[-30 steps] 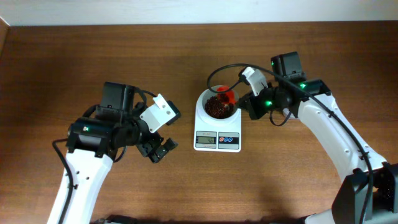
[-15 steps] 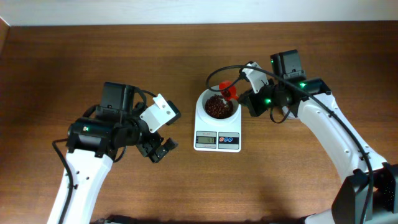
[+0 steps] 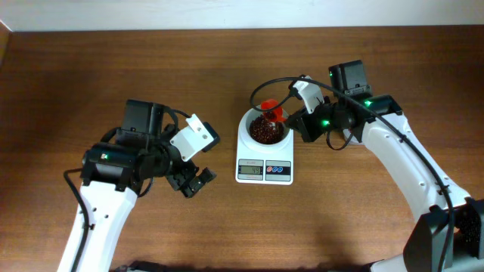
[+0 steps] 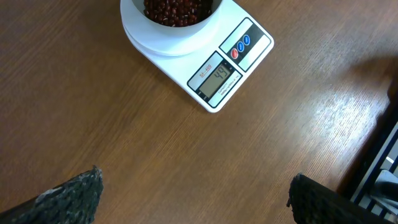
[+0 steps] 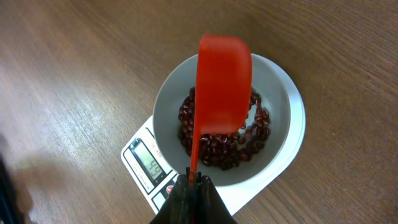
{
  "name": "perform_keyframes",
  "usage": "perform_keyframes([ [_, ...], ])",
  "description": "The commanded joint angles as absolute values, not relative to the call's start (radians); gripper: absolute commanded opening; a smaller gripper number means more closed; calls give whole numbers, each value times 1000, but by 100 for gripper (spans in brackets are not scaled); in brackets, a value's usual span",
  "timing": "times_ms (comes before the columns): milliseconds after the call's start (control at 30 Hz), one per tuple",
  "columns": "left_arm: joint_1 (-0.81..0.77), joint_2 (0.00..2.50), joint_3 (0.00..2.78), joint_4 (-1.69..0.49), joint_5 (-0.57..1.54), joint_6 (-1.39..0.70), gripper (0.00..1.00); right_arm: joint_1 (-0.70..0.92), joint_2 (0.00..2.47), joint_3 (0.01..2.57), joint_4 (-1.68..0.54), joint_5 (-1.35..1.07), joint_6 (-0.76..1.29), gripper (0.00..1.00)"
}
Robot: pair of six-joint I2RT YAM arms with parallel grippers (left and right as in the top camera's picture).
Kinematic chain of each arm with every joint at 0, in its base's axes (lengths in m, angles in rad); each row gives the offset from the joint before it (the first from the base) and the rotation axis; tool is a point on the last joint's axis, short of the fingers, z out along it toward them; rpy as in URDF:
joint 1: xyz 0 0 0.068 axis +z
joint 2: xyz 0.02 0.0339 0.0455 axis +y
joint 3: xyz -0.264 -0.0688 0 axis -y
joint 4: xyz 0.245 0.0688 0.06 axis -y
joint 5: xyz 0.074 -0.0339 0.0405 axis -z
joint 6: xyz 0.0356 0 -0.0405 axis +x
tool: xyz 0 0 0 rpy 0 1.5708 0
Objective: Scoop and weigh 50g on scale
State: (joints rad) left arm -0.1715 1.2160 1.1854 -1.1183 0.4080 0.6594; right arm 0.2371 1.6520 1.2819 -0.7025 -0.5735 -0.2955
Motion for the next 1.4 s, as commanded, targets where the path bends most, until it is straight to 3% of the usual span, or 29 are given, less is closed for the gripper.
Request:
perform_keyframes([
  [0, -167, 1216, 1179, -1119, 419, 675, 99, 247, 1631, 1300, -703, -595, -299, 4],
  [167, -167, 1216, 1179, -1119, 419, 675, 99, 247, 1631, 1300, -702, -592, -299, 4],
  [233, -167, 1216, 1179, -1119, 419, 675, 99, 250, 1634, 1300, -720, -466, -299, 4],
  [333, -167, 1216, 1179, -1119, 419, 675, 99, 244, 1634, 1300, -717, -627, -300, 4],
  [533, -167, 1216, 1179, -1119, 419, 675, 99, 244, 1635, 1300, -735, -486, -299, 4],
  [1067, -167, 1216, 1179, -1119, 419, 675, 99, 240, 1635, 1300, -725, -627, -299, 4],
  [1167, -167, 1216, 1179, -1119, 419, 675, 99, 250, 1635, 1300, -740, -423, -299, 4],
  [1367, -167, 1216, 1179, -1119, 419, 675, 99, 249, 1635, 1300, -725, -528, -299, 4],
])
